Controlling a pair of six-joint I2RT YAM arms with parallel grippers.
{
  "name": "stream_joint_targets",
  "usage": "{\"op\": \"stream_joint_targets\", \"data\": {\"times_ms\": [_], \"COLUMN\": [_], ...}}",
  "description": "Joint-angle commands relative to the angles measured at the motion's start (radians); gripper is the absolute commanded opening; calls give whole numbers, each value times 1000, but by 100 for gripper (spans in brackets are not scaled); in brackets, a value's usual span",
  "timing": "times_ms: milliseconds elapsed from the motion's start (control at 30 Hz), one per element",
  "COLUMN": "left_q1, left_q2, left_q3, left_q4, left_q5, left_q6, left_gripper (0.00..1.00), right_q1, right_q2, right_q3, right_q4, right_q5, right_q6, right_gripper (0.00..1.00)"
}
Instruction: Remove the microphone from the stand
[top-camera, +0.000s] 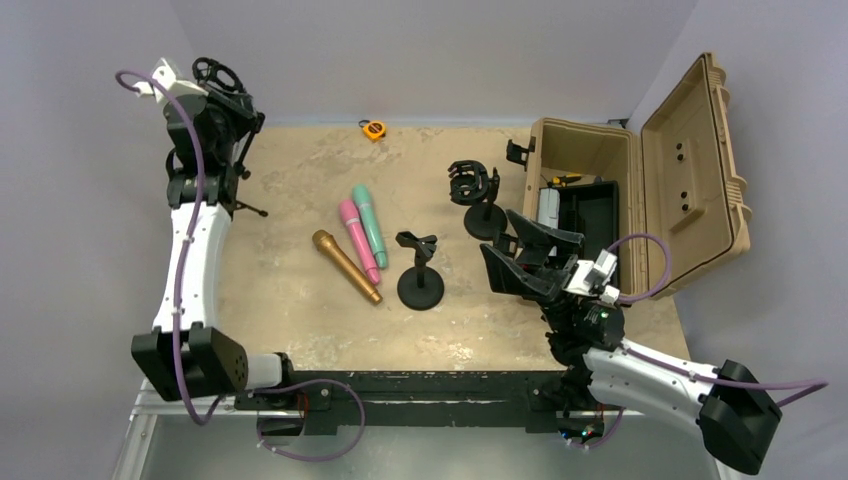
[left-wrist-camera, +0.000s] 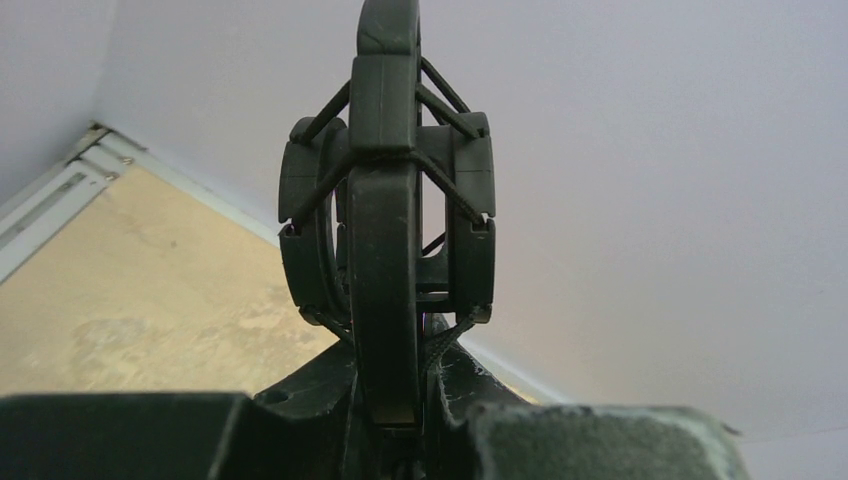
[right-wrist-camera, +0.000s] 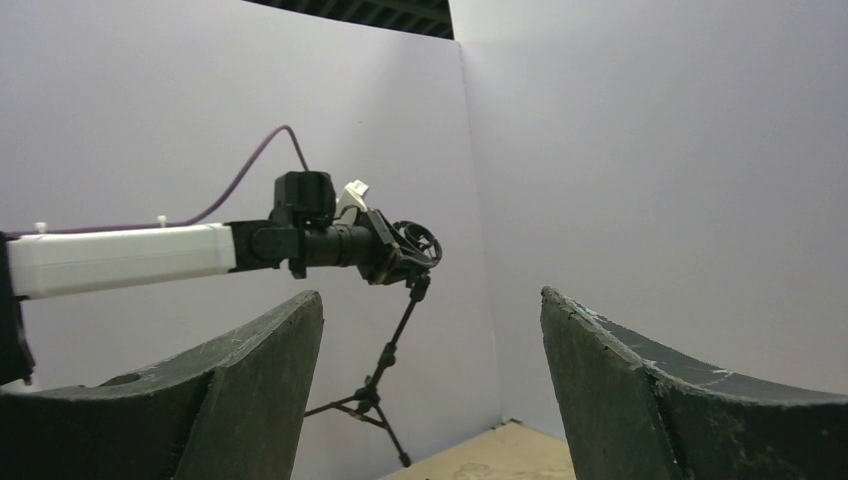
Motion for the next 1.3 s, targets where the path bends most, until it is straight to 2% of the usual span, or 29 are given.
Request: {"op": "stream_joint_targets", "data": {"times_ms": [0, 133, 267, 533, 800, 1100, 1267], "left_q1": [6, 7, 1, -10, -69, -139, -160], "left_q2": [-163, -299, -437, -656, -702, -725, -720], "left_q3": [-92, -302, -419, -475, -468, -601, -674], "left_q4": [-83, -54, -108, -264, -368, -219, -139], "left_q5": [-60, 41, 63, 139, 247, 429, 496], "left_q6": [33, -46, -91, -114, -225, -465, -539], "left_gripper": [0, 0, 0, 0, 0, 0, 0], "right_q1": [0, 0, 0, 0, -1, 0, 0], "right_q2": [-2, 29, 53, 90, 127, 159, 188], "right_q3": [-5, 2, 9, 19, 27, 29, 37], "right_q4": [27, 35, 36, 45, 50, 55, 60], "right_q5": [0, -6, -6, -3, 8, 12, 7], "right_q6": [9, 6, 3, -2, -10, -2, 1], "right_gripper": [78, 78, 78, 78, 78, 78, 77]}}
